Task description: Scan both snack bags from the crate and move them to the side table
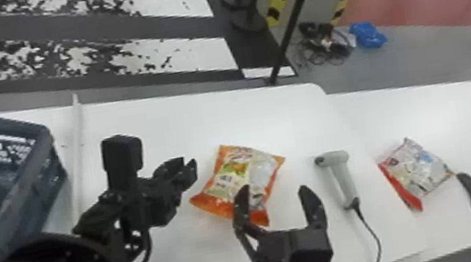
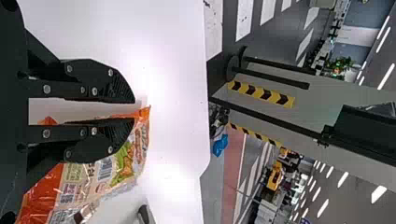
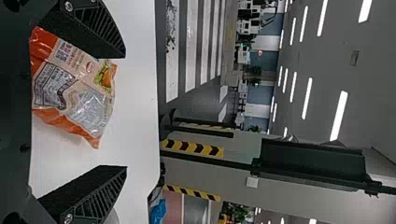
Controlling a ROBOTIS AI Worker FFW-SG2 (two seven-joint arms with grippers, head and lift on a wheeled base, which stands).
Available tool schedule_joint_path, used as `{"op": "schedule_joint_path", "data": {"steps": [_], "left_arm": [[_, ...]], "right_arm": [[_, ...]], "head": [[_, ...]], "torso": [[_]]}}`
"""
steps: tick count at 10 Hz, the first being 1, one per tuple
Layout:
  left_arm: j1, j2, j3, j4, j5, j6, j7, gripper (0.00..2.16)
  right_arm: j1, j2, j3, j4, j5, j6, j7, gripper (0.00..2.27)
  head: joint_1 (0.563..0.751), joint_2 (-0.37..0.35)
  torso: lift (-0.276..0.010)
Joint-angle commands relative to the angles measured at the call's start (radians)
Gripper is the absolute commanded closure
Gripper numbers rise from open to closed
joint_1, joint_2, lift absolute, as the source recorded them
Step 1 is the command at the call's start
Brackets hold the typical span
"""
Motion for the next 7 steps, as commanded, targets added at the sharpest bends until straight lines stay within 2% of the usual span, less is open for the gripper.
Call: {"op": "schedule_joint_path", "data": {"steps": [1, 2, 3, 4, 5, 7], "left_arm": [[0.022, -0.003, 0.011, -0.041, -0.001, 0.0, 0.003, 0.02], [0.048, -0.003, 0.037, -0.093, -0.003, 0.0, 0.006, 0.06], [0.089, -0.003, 0.08, -0.188, -0.021, 0.0, 0.004, 0.07], [0.131, -0.003, 0.116, -0.277, -0.06, 0.0, 0.004, 0.07], [0.177, 0.012, 0.168, -0.36, -0.081, 0.0, 0.0, 0.08], [0.256, 0.074, 0.278, -0.46, -0.089, -0.031, -0.029, 0.08]], "right_arm": [[-0.002, -0.003, 0.001, 0.002, 0.0, 0.002, 0.0, 0.08], [-0.004, -0.006, 0.003, 0.002, -0.002, 0.002, 0.0, 0.08], [-0.004, -0.009, 0.003, 0.002, -0.006, 0.002, 0.0, 0.08], [-0.004, -0.012, 0.004, 0.0, -0.008, 0.002, 0.0, 0.08], [-0.006, -0.014, 0.007, 0.0, -0.008, 0.002, 0.0, 0.08], [-0.012, -0.017, 0.012, 0.006, -0.011, 0.002, 0.002, 0.08]], "head": [[0.695, -0.35], [0.695, -0.35], [0.695, -0.35], [0.695, -0.35], [0.695, -0.347], [0.695, -0.264]], "torso": [[-0.075], [-0.075], [-0.075], [-0.075], [-0.075], [-0.075]]}}
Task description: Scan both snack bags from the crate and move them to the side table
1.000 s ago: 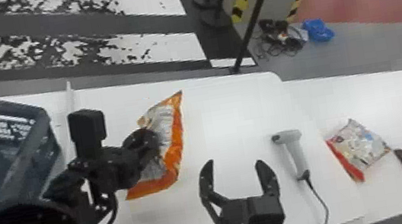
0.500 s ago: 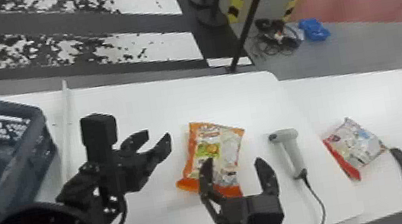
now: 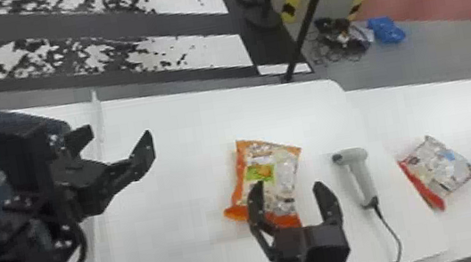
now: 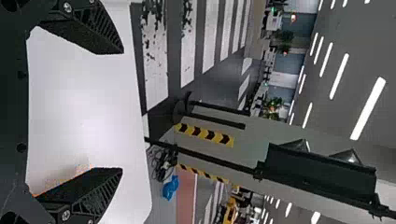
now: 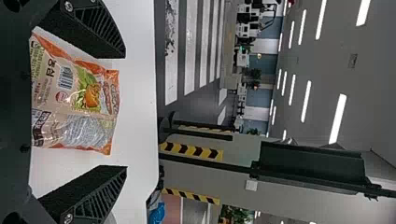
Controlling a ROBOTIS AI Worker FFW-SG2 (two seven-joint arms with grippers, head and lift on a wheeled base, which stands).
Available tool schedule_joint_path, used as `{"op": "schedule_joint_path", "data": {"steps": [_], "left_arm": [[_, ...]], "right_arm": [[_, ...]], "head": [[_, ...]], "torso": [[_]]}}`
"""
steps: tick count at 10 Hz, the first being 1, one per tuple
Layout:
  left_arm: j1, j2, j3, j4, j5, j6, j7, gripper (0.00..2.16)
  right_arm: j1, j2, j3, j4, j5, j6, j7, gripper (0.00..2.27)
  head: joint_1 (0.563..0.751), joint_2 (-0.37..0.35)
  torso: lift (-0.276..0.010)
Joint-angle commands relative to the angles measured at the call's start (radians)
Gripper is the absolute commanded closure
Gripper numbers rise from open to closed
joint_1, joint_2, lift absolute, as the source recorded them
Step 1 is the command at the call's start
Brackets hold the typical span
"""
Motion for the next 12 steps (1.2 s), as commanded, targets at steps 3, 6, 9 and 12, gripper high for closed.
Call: {"op": "schedule_joint_path", "data": {"steps": [3, 6, 9, 12], "left_arm": [[0.149, 0.072, 0.168, -0.063, 0.0, -0.233, -0.044, 0.08], [0.296, 0.072, 0.242, -0.077, 0.0, -0.426, -0.013, 0.08], [0.376, 0.069, 0.282, -0.074, 0.0, -0.549, 0.002, 0.08], [0.423, 0.07, 0.296, -0.074, 0.004, -0.614, 0.001, 0.08]], "right_arm": [[-0.006, -0.004, 0.008, 0.002, -0.003, 0.0, 0.001, 0.08], [-0.006, -0.007, 0.011, -0.002, -0.005, 0.0, 0.036, 0.16], [-0.017, -0.007, -0.006, -0.03, -0.026, 0.025, 0.148, 0.43], [-0.034, -0.005, -0.033, -0.081, -0.059, 0.196, 0.22, 2.01]], "head": [[0.695, -0.138], [0.695, -0.048], [0.695, 0.034], [0.695, 0.064]], "torso": [[-0.075], [-0.075], [-0.075], [-0.075]]}}
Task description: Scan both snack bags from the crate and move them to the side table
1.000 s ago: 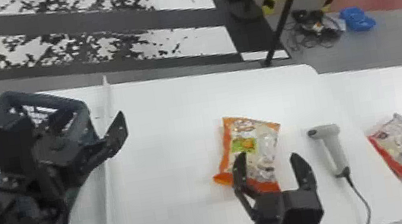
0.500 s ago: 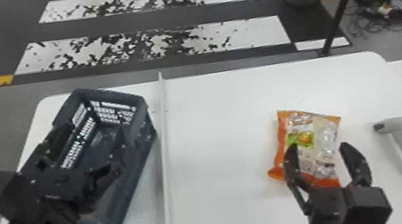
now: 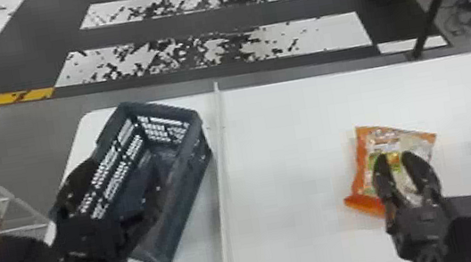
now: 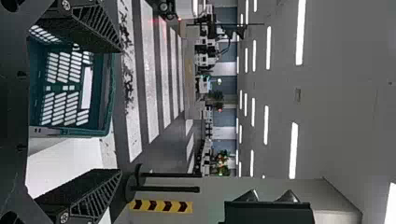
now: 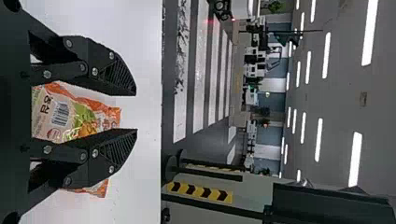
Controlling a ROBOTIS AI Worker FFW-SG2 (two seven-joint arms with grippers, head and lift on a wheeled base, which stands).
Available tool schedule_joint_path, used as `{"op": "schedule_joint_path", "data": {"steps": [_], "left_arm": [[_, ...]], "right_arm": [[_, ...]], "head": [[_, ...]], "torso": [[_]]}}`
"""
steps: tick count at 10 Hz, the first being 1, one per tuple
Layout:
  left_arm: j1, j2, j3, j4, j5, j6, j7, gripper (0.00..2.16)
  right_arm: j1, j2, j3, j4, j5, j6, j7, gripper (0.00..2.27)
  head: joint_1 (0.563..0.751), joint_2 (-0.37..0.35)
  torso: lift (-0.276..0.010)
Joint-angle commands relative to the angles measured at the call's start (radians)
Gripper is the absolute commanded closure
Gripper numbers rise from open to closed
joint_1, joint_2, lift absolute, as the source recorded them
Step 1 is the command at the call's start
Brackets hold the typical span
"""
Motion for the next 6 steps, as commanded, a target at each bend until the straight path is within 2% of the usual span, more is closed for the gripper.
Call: {"op": "schedule_joint_path", "data": {"steps": [1, 2, 3, 6], "left_arm": [[0.016, 0.0, 0.008, -0.001, 0.004, -0.02, 0.0, 0.08], [0.019, 0.0, 0.01, -0.001, 0.007, -0.023, 0.0, 0.09], [0.02, 0.0, 0.01, 0.001, 0.009, -0.023, 0.0, 0.09], [0.016, 0.004, 0.008, 0.01, 0.017, -0.02, 0.0, 0.09]], "right_arm": [[-0.021, 0.002, -0.015, -0.026, -0.005, 0.139, 0.047, 2.21], [-0.038, 0.004, -0.049, -0.039, -0.043, 0.244, 0.148, 2.25], [-0.072, 0.007, -0.078, -0.044, -0.051, 0.33, 0.201, 2.25], [-0.175, 0.007, -0.149, -0.029, -0.063, 0.489, 0.227, 2.25]], "head": [[0.695, 0.061], [0.695, 0.062], [0.695, 0.079], [0.695, 0.044]], "torso": [[-0.075], [-0.075], [-0.075], [-0.075]]}}
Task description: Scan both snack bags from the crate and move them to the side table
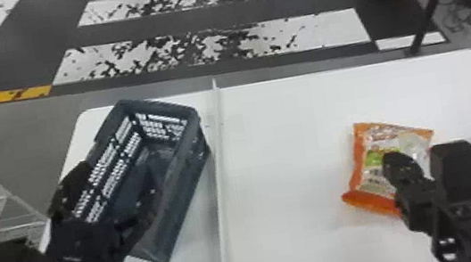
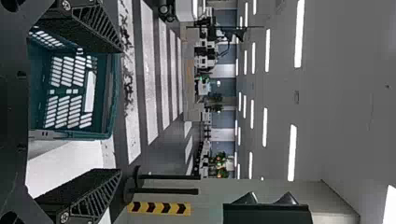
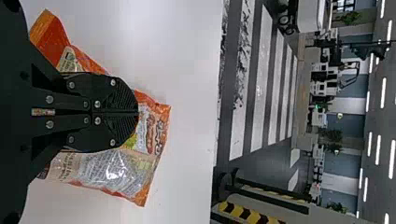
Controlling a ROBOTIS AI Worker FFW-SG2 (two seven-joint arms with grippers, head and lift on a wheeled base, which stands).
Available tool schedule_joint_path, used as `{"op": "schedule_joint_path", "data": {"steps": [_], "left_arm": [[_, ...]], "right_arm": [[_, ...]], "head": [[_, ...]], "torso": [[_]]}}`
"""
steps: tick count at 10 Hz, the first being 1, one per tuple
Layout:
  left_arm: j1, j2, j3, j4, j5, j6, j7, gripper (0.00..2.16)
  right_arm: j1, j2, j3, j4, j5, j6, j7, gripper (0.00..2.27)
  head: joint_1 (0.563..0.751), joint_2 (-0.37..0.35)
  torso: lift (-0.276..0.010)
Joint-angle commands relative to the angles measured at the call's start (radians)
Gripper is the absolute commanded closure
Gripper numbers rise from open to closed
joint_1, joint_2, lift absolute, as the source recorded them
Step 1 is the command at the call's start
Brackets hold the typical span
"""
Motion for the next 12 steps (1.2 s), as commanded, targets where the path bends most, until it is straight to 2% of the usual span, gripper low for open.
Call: {"op": "schedule_joint_path", "data": {"steps": [1, 6, 9, 12], "left_arm": [[-0.004, 0.0, 0.0, 0.006, 0.002, 0.002, -0.001, 0.09], [-0.006, -0.009, -0.003, 0.022, 0.002, 0.002, -0.007, 0.09], [-0.012, -0.008, -0.008, 0.036, 0.002, 0.002, -0.007, 0.09], [-0.014, -0.005, -0.008, 0.039, 0.007, 0.002, -0.009, 0.09]], "right_arm": [[-0.053, 0.0, -0.025, 0.03, -0.017, 0.068, 0.023, 2.25], [-0.15, 0.0, -0.035, 0.186, -0.026, 0.129, 0.081, 2.25], [-0.138, 0.0, -0.045, 0.22, -0.024, 0.123, 0.104, 2.25], [-0.103, -0.02, -0.107, 0.183, -0.015, 0.101, 0.199, 2.25]], "head": [[0.695, 0.024], [0.695, 0.008], [0.695, 0.006], [0.695, -0.001]], "torso": [[-0.075], [-0.075], [-0.075], [-0.075]]}}
